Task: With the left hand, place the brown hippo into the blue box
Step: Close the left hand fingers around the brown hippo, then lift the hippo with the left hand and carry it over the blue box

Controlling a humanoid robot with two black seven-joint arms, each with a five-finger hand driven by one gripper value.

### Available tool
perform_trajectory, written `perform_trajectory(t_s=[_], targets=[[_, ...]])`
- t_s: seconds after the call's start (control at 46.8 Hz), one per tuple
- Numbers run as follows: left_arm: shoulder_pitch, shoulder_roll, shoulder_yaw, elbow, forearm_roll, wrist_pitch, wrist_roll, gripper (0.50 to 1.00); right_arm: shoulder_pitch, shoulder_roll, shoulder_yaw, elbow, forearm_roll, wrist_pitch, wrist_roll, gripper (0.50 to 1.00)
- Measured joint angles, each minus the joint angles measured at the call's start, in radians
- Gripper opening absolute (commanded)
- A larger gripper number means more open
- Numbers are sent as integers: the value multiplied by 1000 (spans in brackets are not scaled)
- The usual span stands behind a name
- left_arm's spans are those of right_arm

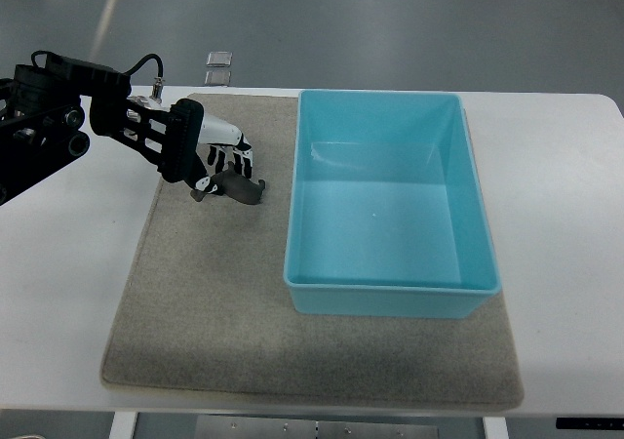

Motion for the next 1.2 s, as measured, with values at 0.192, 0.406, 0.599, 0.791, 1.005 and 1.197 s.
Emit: perform_trajectory(t_s=[0.192,0.406,0.599,0.791,1.005,1.197], targets=[[-17,11,-16,1,-3,1,0,500,0,0,0,0,0,0,0,936],[-43,13,-79,-1,-3,1,0,500,0,0,0,0,0,0,0,936],[-59,14,-123,-2,-6,0,0,500,0,0,0,0,0,0,0,936],[-66,4,-164,-14,-8,14,0,500,0,0,0,0,0,0,0,936],[-70,-5,-171,-71,-13,84,0,500,0,0,0,0,0,0,0,936],[-67,-32,-170,-111,-20,102,1,500,0,0,0,0,0,0,0,936]])
